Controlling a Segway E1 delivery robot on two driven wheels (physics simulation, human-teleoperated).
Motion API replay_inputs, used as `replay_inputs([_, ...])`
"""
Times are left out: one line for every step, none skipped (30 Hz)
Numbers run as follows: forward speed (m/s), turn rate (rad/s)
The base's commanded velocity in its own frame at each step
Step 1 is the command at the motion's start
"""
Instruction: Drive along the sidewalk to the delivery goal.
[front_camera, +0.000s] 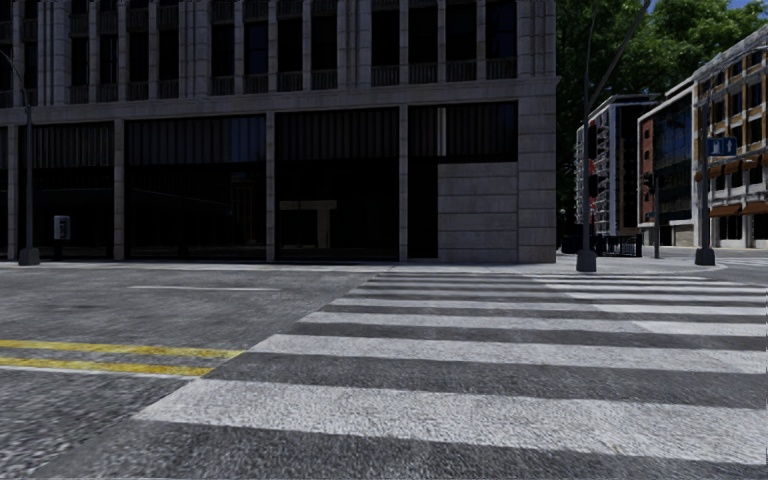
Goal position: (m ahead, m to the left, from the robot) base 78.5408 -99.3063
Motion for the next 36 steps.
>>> replay_inputs([1.99, -0.03])
replay_inputs([1.99, -0.17])
replay_inputs([1.99, -0.17])
replay_inputs([1.99, -0.25])
replay_inputs([1.99, -0.27])
replay_inputs([1.99, -0.29])
replay_inputs([1.99, -0.29])
replay_inputs([1.99, -0.3])
replay_inputs([1.99, -0.31])
replay_inputs([1.99, -0.31])
replay_inputs([1.99, -0.31])
replay_inputs([1.99, -0.31])
replay_inputs([1.99, -0.31])
replay_inputs([1.99, -0.31])
replay_inputs([1.99, -0.31])
replay_inputs([1.99, -0.31])
replay_inputs([1.99, -0.31])
replay_inputs([1.99, -0.31])
replay_inputs([1.99, -0.31])
replay_inputs([1.99, -0.27])
replay_inputs([1.99, -0.17])
replay_inputs([1.99, -0.17])
replay_inputs([1.99, -0.07])
replay_inputs([1.99, 0.0])
replay_inputs([1.99, 0.0])
replay_inputs([1.99, 0.0])
replay_inputs([1.98, 0.0])
replay_inputs([1.98, 0.0])
replay_inputs([1.98, 0.0])
replay_inputs([1.98, 0.0])
replay_inputs([1.98, 0.0])
replay_inputs([1.98, 0.0])
replay_inputs([1.98, 0.0])
replay_inputs([1.98, 0.0])
replay_inputs([1.98, 0.0])
replay_inputs([1.98, 0.0])
